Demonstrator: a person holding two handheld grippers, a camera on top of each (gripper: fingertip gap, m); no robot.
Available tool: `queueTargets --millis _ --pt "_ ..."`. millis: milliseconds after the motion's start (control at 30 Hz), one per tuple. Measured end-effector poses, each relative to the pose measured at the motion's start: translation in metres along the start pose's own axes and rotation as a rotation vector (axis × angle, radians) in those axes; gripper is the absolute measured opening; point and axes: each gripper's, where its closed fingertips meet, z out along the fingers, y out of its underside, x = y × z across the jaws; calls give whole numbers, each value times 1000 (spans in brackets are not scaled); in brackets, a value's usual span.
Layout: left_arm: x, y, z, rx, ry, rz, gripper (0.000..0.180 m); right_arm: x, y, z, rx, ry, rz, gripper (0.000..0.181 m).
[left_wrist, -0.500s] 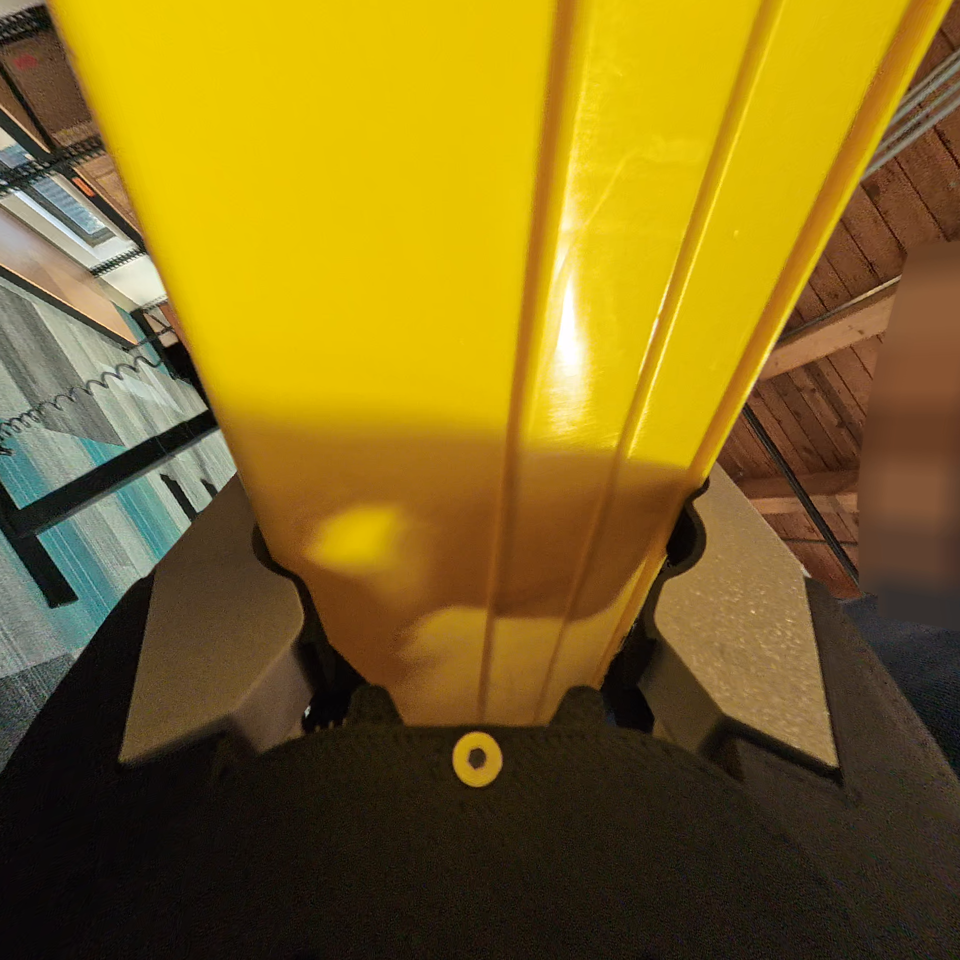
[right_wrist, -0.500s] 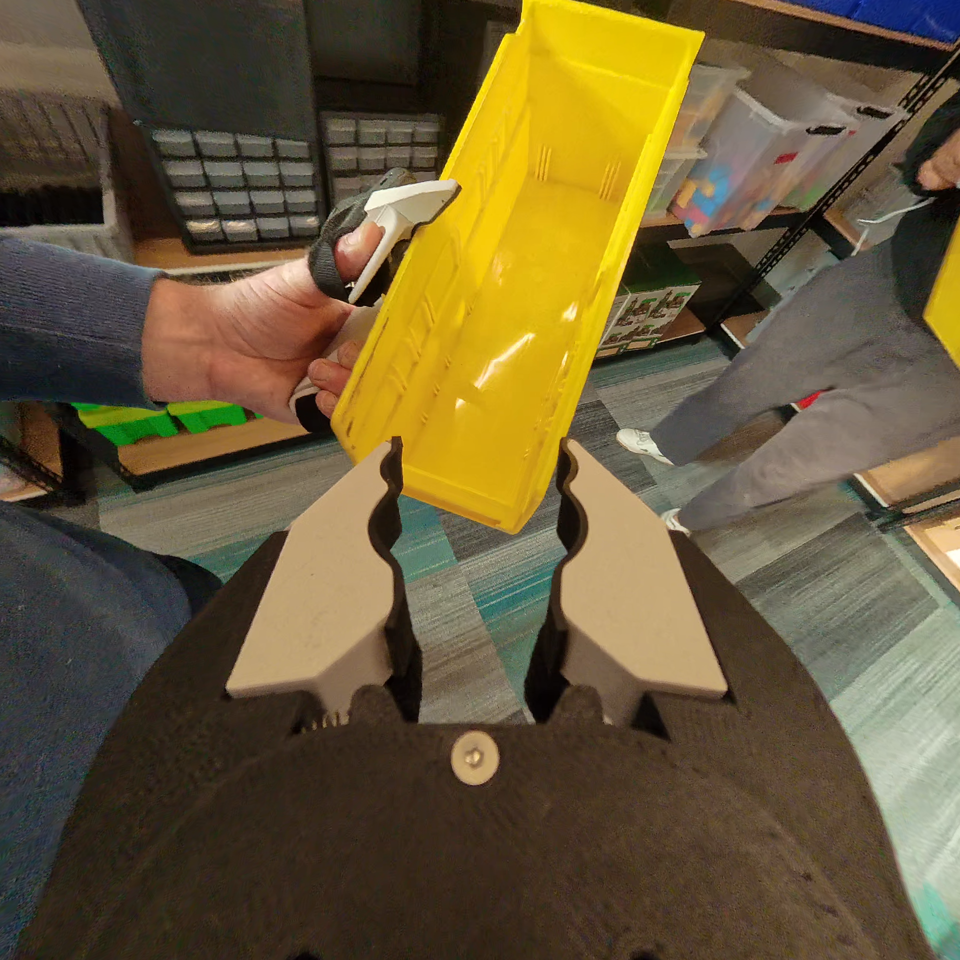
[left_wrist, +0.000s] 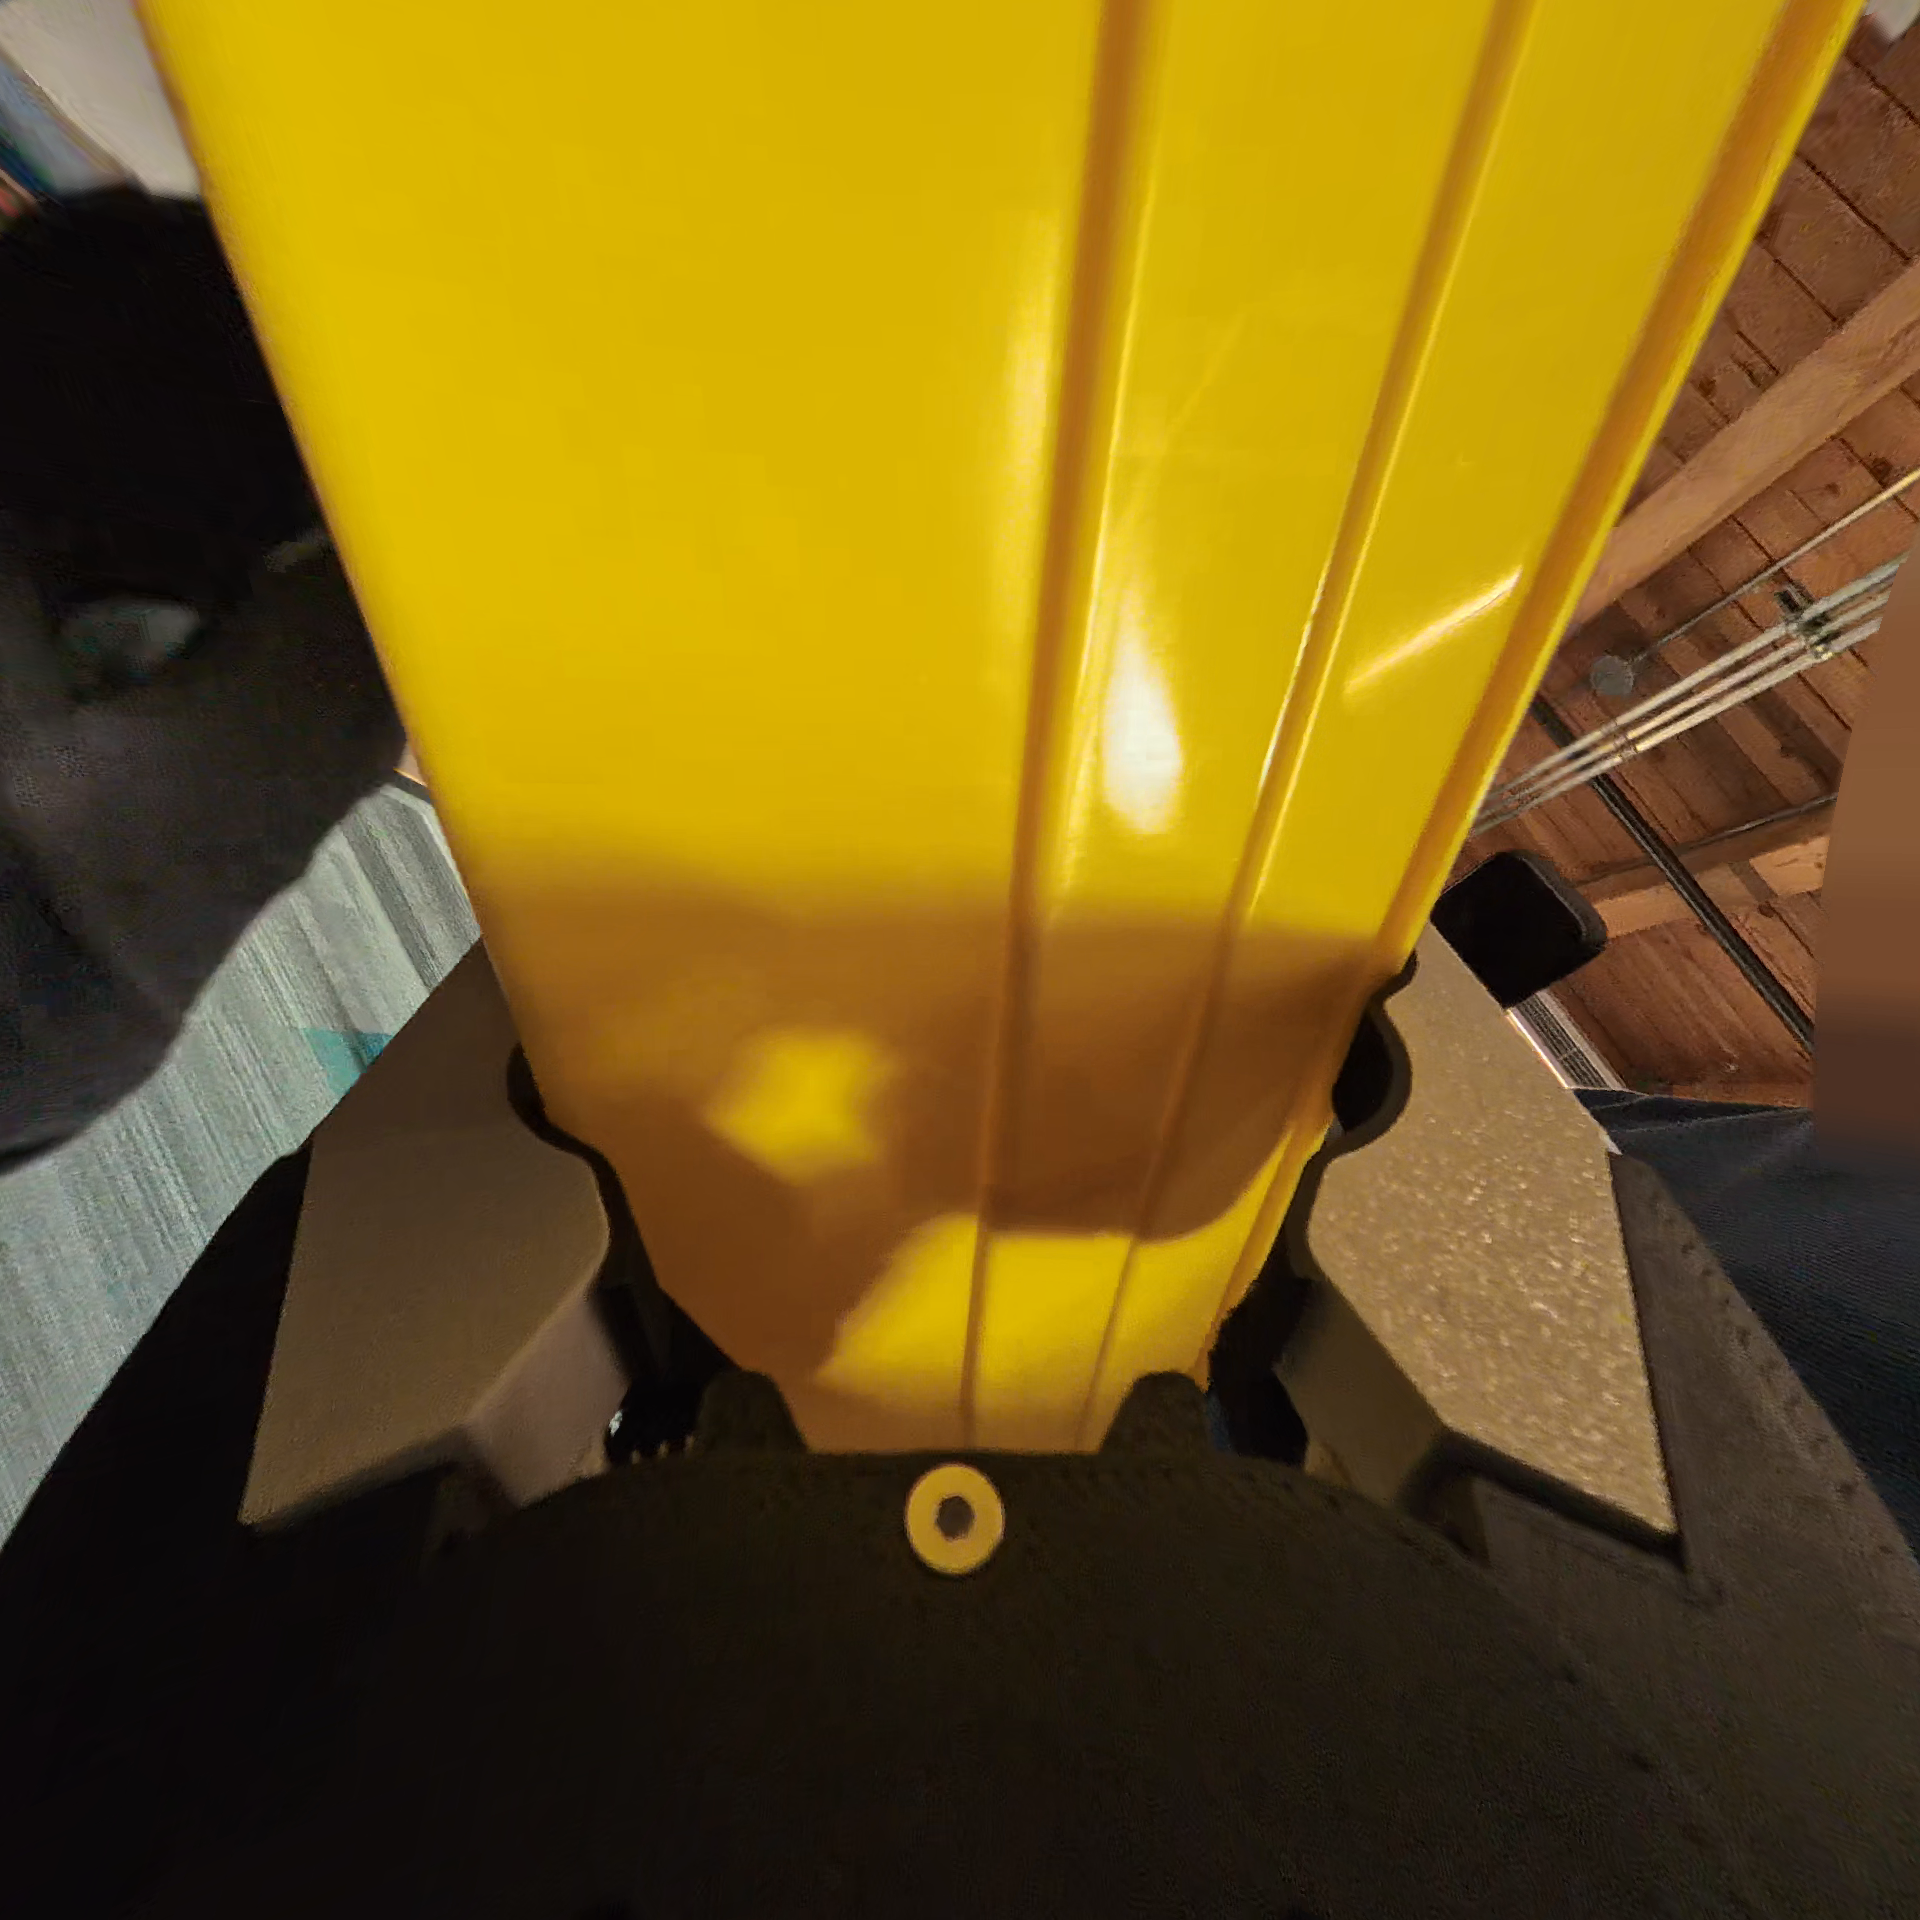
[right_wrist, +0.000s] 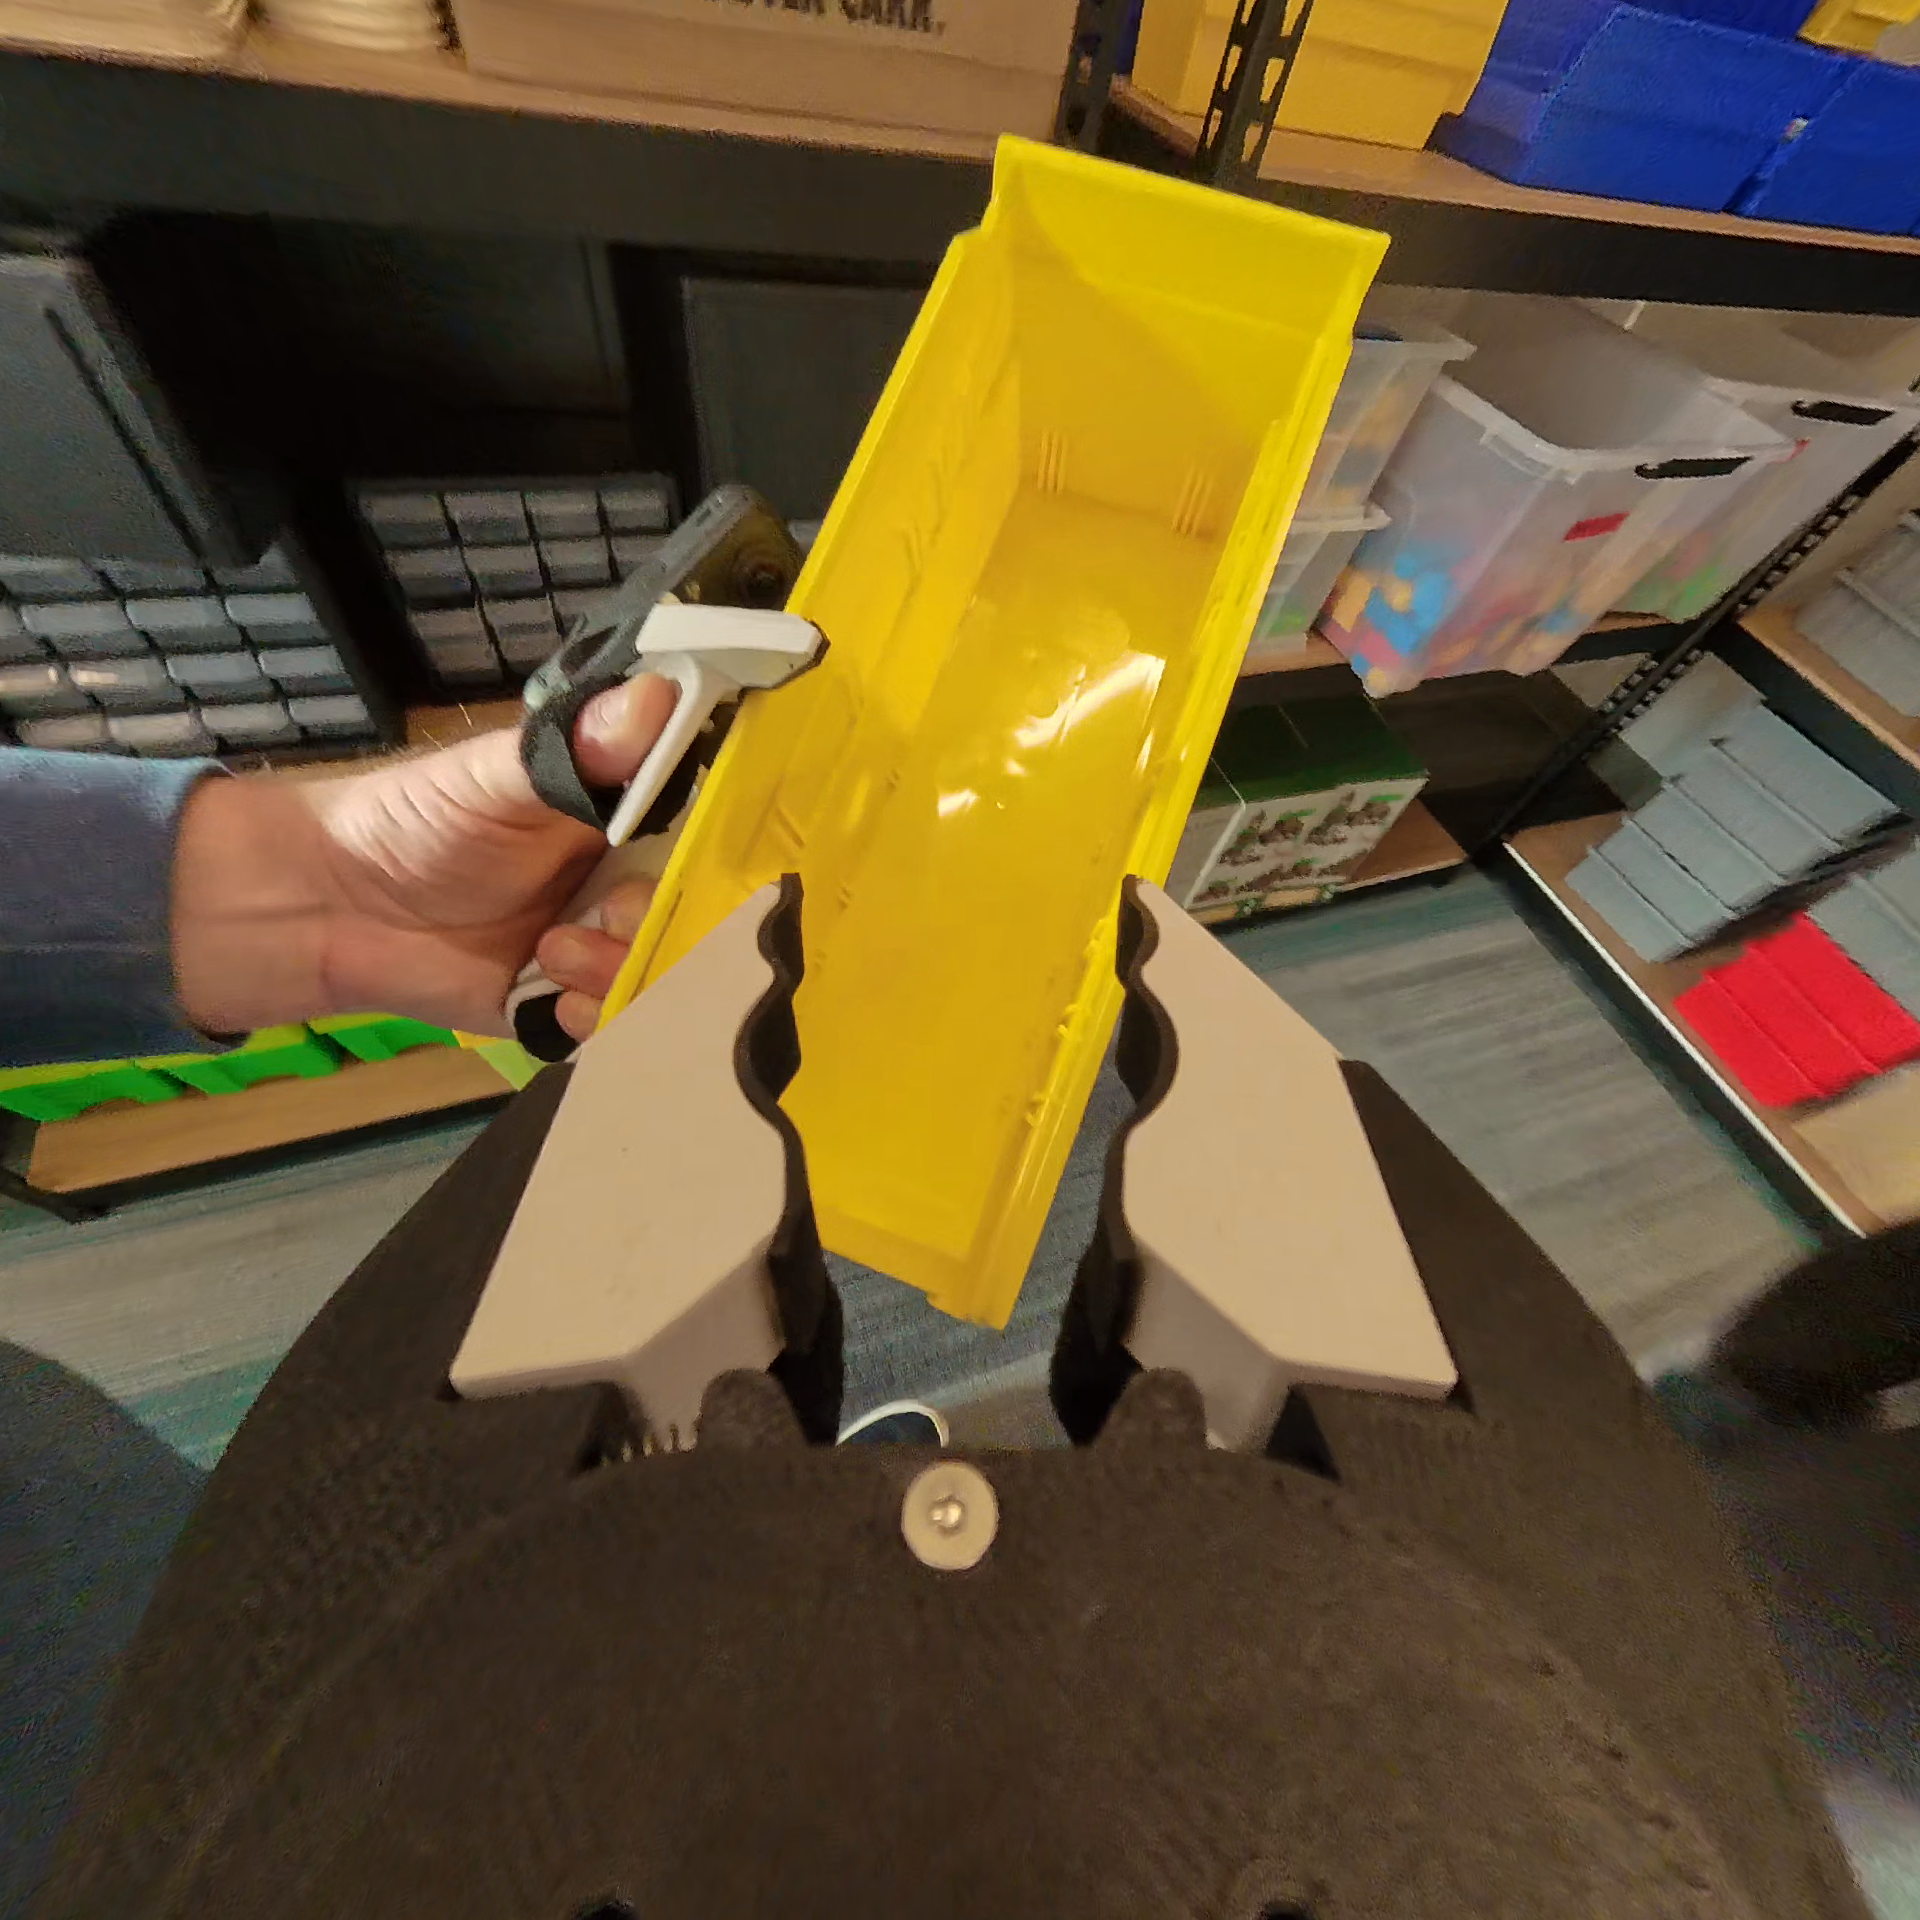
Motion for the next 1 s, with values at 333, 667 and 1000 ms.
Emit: queueTargets --millis 333,667,1000 --pt "-126 -207 109 -42 3 23 145 243 -27 140 50 35 178 65" --pt "-239 -426 237 -86 134 91 144 483 -32 321 -119 108 167 30" --pt "-287 -684 299 -9 129 283 133 701 -172 479 -5 -142 107 2"
